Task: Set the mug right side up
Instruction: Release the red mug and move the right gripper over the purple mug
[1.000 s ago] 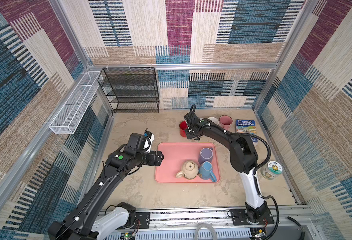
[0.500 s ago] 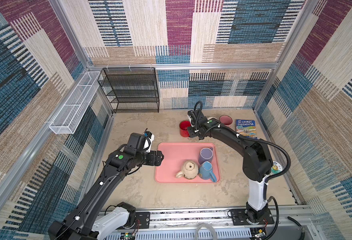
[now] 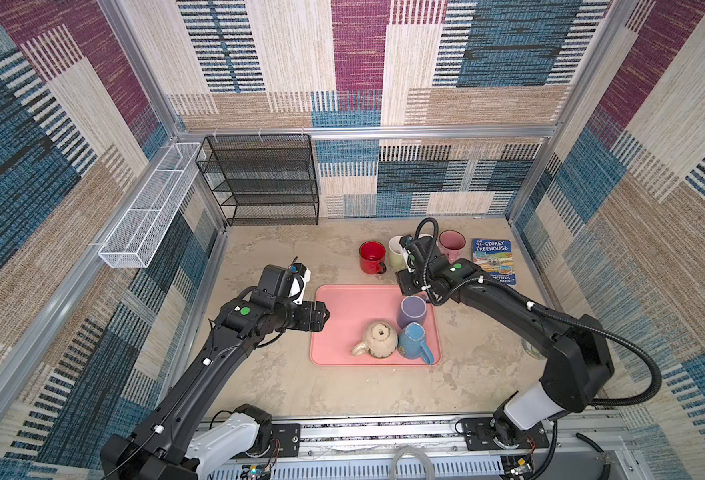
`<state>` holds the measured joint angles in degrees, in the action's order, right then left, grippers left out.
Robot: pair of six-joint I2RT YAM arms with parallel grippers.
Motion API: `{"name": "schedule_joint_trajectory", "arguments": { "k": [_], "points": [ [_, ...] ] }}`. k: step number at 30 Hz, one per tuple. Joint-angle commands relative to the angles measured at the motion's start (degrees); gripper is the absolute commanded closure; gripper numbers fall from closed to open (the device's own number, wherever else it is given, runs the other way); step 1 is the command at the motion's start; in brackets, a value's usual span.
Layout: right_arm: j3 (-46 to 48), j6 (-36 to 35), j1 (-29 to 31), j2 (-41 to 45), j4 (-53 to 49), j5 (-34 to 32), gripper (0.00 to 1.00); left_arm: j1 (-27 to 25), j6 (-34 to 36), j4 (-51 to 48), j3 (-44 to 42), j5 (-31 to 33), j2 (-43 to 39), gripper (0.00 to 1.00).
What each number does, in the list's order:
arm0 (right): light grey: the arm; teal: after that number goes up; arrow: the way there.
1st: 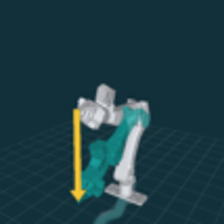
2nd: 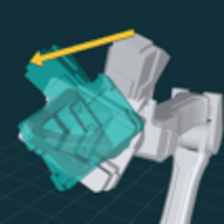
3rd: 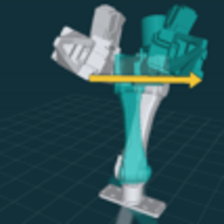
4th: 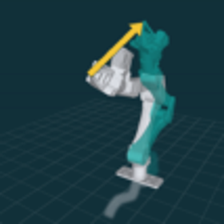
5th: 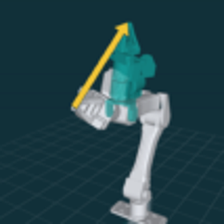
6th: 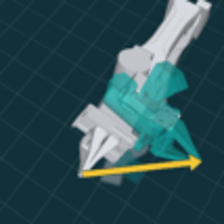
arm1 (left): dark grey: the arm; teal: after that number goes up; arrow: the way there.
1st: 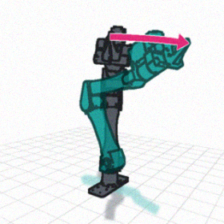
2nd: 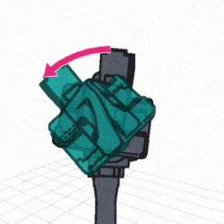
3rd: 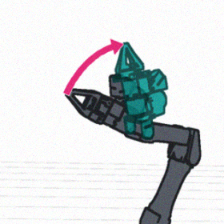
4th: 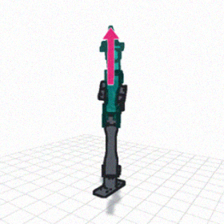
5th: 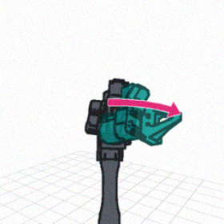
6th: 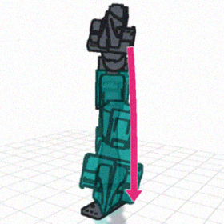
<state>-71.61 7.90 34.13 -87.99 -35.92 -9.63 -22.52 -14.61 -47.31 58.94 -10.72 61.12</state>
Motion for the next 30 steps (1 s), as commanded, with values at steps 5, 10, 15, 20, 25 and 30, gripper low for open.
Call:
{"name": "schedule_joint_trajectory", "arguments": {
  "k": [5,10,15,20,25,30],
  "points": [
    [6.65,4.62,0.19,8.56,-3.65,-1.21,0.37,0.02,0.99,-0.12,-0.14,-0.62,0.32,0.12],
    [10.68,7.71,0.15,11.90,-5.69,-2.75,0.50,0.02,1.08,-0.11,-0.14,-0.27,0.21,0.12],
    [14.29,9.81,0.17,13.43,-6.01,-3.14,0.72,0.07,1.08,-0.06,-0.26,-0.18,0.33,0.12],
    [16.00,9.75,0.25,12.88,-5.48,-0.64,0.83,0.05,1.16,-0.14,-0.14,-0.18,0.66,0.13],
    [16.51,9.48,0.50,11.15,-4.48,1.25,0.85,0.03,1.19,-0.13,-0.23,0.00,0.50,0.13],
    [17.36,9.21,0.77,9.86,-2.36,4.27,0.86,0.02,1.16,-0.18,-0.23,0.00,0.58,0.13]
  ]
}}
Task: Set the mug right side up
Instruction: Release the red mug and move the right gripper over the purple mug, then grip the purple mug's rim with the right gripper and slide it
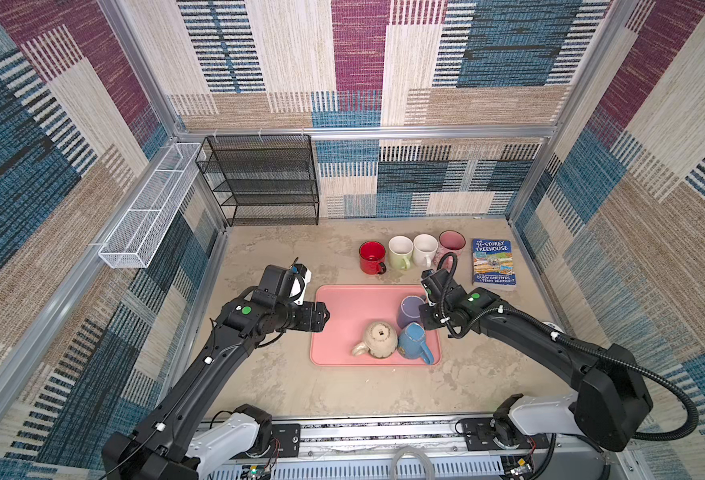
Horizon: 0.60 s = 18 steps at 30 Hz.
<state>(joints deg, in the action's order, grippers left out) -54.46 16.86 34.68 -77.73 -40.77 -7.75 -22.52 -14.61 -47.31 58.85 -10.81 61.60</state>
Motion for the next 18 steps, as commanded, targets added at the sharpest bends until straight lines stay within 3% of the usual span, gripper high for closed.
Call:
{"name": "schedule_joint_trajectory", "arguments": {
  "k": [1,18],
  "points": [
    [0.23,0.26,0.31,-0.55,2.96,2.97,0.86,0.02,1.16,-0.18,-0.11,0.17,0.10,0.13],
    [-5.73,-1.01,0.97,-9.44,9.90,8.76,0.86,0.02,1.16,-0.19,-0.11,0.61,0.16,0.13]
  ]
}}
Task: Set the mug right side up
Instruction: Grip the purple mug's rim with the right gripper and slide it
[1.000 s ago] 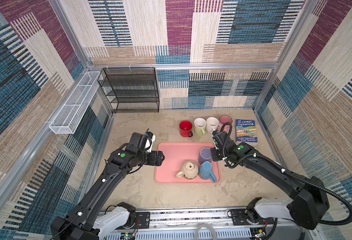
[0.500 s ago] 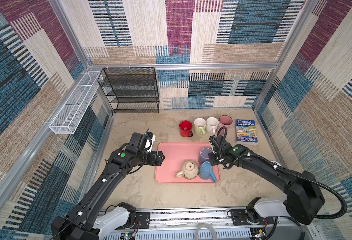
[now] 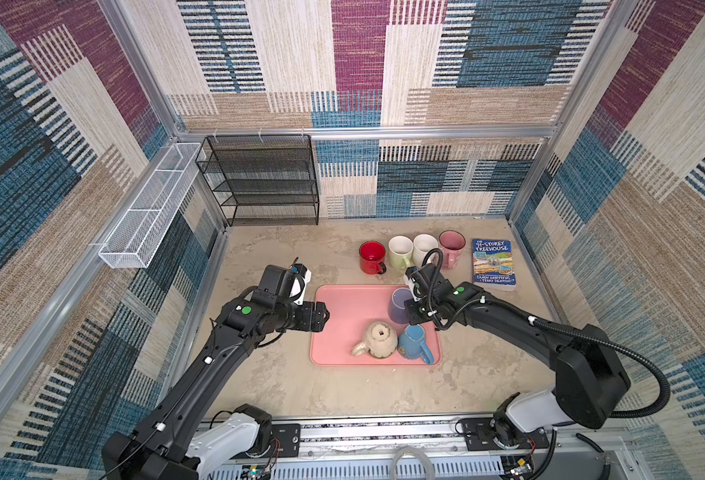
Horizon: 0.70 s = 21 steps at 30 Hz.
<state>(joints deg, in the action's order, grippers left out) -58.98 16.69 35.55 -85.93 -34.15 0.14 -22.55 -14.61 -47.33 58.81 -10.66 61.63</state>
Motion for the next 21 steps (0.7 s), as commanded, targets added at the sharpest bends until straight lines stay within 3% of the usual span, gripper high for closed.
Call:
{"name": "schedule_joint_trajectory", "arguments": {
  "k": [1,9,16,21],
  "points": [
    [-1.95,-1.02,0.05,-2.13,3.64,1.13,0.86,0.05,1.21,-0.30,-0.09,0.54,0.12,0.13],
    [-6.53,-2.23,0.03,-6.00,4.89,3.80,0.85,0.05,1.27,-0.35,-0.09,0.92,0.25,0.13],
    [-8.29,-3.39,-0.32,-1.30,4.68,7.16,0.85,0.05,1.25,-0.39,-0.01,0.96,0.43,0.13],
    [-9.59,-3.87,-5.17,-0.61,2.80,5.07,0.88,0.06,1.25,-0.34,-0.01,0.73,0.69,0.13]
  ]
}}
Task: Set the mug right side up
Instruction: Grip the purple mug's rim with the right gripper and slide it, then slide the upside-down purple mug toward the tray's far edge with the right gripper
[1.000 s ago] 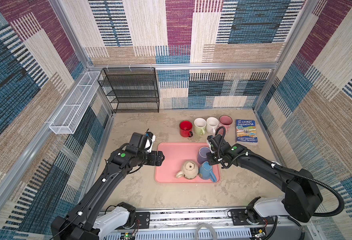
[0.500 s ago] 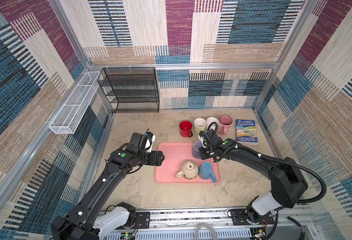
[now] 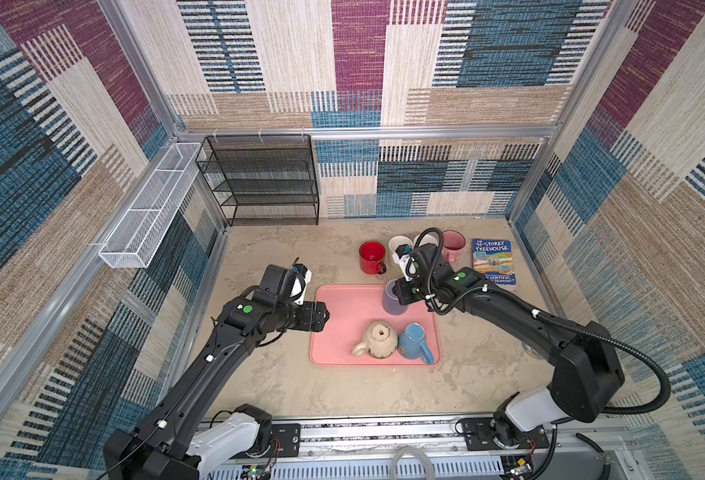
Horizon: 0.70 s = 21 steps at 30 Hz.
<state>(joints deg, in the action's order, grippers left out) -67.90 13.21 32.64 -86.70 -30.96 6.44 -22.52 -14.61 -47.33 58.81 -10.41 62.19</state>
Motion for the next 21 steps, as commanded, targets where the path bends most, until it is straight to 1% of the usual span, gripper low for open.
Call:
{"name": "schedule_joint_trajectory", "arguments": {
  "k": [1,4,6,11,14,21],
  "points": [
    [-0.88,-0.30,-3.35,0.14,-0.29,-1.16,0.89,0.02,1.25,-0.34,-0.01,0.48,0.05,0.13],
    [-1.06,0.21,-6.65,-0.33,1.60,-1.08,0.92,0.03,1.19,-0.34,-0.02,0.48,0.03,0.13],
    [-1.26,0.67,-8.56,-1.97,2.99,0.88,0.94,0.02,1.25,-0.34,-0.01,0.40,0.11,0.13],
    [-3.94,0.67,-9.07,-7.00,4.33,1.24,0.95,0.02,1.25,-0.39,-0.07,0.40,-0.06,0.13],
    [-5.53,0.46,-9.38,-9.87,4.31,0.30,0.95,0.02,1.25,-0.38,-0.09,0.40,-0.19,0.13],
    [-5.03,0.28,-9.88,-12.99,5.64,-1.37,0.98,0.02,1.34,-0.36,-0.05,0.32,-0.23,0.13]
  ]
}}
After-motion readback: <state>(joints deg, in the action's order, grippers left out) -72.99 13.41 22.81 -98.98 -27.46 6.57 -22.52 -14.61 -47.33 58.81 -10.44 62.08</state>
